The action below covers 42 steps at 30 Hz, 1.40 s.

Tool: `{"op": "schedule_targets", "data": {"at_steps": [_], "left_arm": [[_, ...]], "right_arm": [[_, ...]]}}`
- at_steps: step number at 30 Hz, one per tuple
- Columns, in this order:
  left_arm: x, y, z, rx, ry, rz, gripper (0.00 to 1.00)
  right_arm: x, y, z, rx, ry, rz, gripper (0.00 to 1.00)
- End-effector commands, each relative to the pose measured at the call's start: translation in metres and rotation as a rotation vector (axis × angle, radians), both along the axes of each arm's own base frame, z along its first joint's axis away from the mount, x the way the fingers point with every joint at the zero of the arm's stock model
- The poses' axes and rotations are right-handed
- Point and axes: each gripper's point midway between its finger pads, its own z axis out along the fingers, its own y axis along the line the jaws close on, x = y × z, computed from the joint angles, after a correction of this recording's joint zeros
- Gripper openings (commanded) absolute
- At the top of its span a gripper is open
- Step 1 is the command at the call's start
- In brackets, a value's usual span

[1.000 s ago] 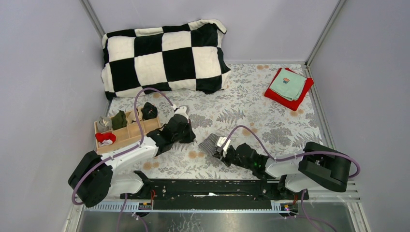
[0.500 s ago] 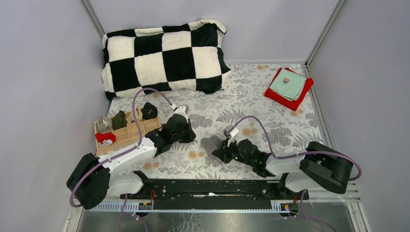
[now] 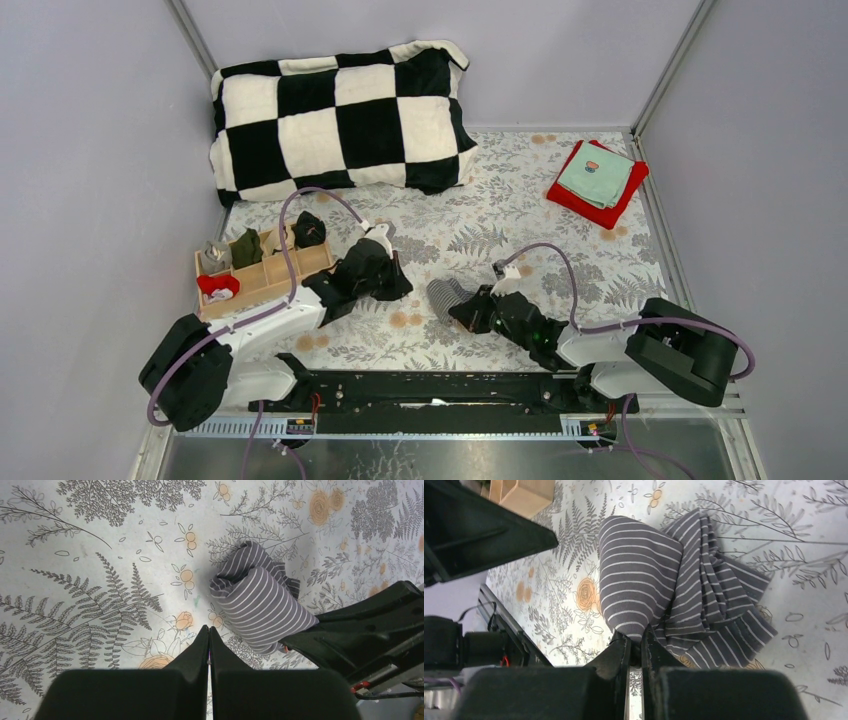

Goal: Roll the underwear
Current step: Roll the underwear to the center of the board.

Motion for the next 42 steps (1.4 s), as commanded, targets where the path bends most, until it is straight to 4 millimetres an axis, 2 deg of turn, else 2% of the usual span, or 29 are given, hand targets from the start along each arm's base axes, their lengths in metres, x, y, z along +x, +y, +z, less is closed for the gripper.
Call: {"op": "schedule_targets", "data": {"at_steps": [1, 7, 13, 15, 23, 28, 39, 42], "left_arm": [[0.003, -0.008, 0.006, -0.067, -0.02, -0.007, 0.0], [0.003, -0.019, 0.013, -0.123, -0.03, -0.033, 0.06], [0.01, -0.035, 0.025, -0.159, -0.059, -0.092, 0.09], [0.014, -0.044, 0.031, -0.172, -0.073, -0.124, 0.09], [0.011, -0.083, 0.032, -0.168, -0.086, -0.25, 0.09], [0.008, -0.101, 0.022, -0.154, -0.075, -0.282, 0.07], [0.018, -0.113, -0.01, -0.108, -0.04, -0.276, 0.03], [0.018, -0.116, -0.022, -0.096, -0.018, -0.286, 0.02]], "right_arm": [[0.008, -0.028, -0.022, -0.02, 0.131, -0.202, 0.0], [0.005, -0.048, -0.036, -0.017, 0.243, -0.34, 0.0], [0.001, -0.059, -0.044, -0.049, 0.317, -0.409, 0.0], [0.0, -0.062, -0.047, -0.066, 0.327, -0.418, 0.0], [-0.002, -0.07, -0.053, -0.085, 0.356, -0.458, 0.0], [-0.003, -0.075, -0.055, -0.087, 0.368, -0.487, 0.0], [-0.004, -0.076, -0.052, -0.092, 0.356, -0.472, 0.0], [-0.004, -0.074, -0.047, -0.098, 0.333, -0.443, 0.09]]}}
